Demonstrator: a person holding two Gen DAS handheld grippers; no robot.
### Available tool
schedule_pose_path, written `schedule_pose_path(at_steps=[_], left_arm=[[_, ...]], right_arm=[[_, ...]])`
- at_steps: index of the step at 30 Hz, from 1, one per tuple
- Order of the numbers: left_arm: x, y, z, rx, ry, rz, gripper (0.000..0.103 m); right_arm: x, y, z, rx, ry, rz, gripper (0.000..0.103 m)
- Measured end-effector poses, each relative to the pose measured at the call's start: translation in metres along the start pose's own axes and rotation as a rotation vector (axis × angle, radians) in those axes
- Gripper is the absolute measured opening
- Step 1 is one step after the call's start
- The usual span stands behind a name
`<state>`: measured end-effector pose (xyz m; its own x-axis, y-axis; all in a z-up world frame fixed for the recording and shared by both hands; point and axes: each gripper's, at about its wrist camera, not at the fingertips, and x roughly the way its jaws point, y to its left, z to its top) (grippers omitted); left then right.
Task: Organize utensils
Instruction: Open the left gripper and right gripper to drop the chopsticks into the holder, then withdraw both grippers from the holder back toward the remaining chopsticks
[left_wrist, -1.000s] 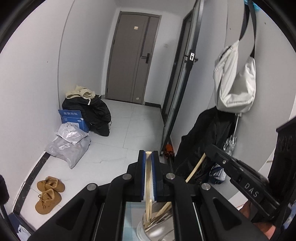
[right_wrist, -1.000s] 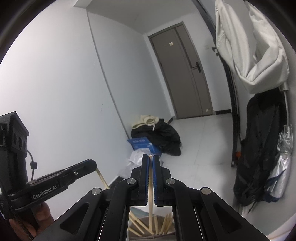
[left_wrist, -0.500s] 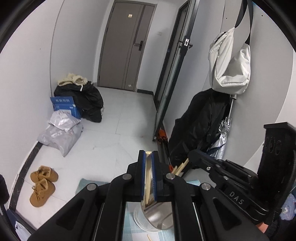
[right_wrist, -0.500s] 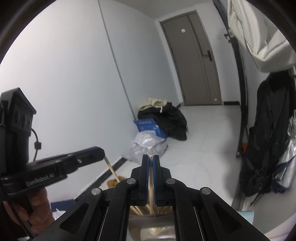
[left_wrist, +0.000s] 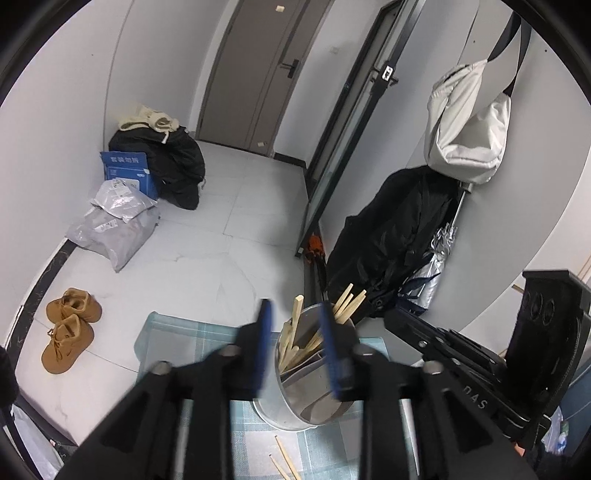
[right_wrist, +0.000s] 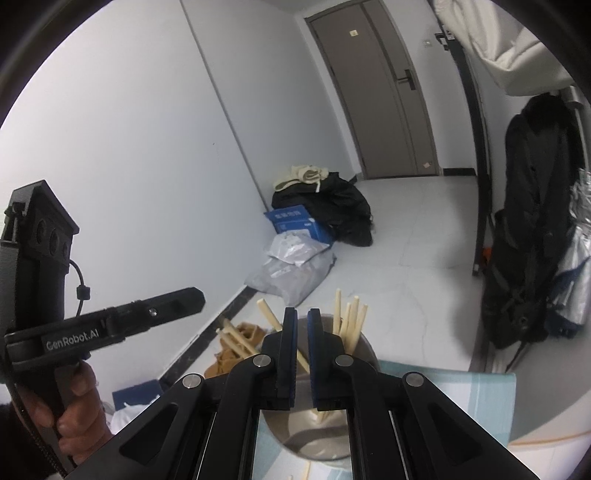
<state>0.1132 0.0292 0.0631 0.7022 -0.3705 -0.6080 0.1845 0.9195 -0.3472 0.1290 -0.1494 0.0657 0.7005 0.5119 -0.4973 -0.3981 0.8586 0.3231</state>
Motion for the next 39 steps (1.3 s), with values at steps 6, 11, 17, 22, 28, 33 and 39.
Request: schedule_pose_path(at_steps=[6,11,17,22,28,33,39], left_arm=[[-0.019,-0.003,-0.007,-0.03,-0.028,0.043,0.055],[-0.032,-0.003,-0.014,-0.043,-0.042,0.066,0.056],[-0.054,-0.01,-0.028,-0.063,-0.091,0.134,0.066],[-0.062,-0.011,-0.043,-0.069,-0.082,0.142,0.067],[-0.072,-0.017,-0.059,-0.032,-0.095,0.15,0.073],[-0.078,-0.019,-0.076,-0.026,-0.107,0.15,0.073],[-0.077,-0.014,-0.096,-0.019,-0.114,0.164,0.081]], right_arm=[[-0.025,0.0,-0.006,0.019,-0.027,-0.037,0.02],[-0.051,0.005,-0.014,0.034,-0.056,-0.06,0.03],[-0.081,0.016,-0.028,0.027,-0.085,-0.084,0.043],[-0.102,0.023,-0.043,0.025,-0.108,-0.118,0.052],[-0.12,0.024,-0.061,0.057,-0.141,-0.165,0.061],[-0.129,0.025,-0.082,0.071,-0.143,-0.18,0.069],[-0.131,0.026,-0.104,0.074,-0.135,-0.213,0.074]])
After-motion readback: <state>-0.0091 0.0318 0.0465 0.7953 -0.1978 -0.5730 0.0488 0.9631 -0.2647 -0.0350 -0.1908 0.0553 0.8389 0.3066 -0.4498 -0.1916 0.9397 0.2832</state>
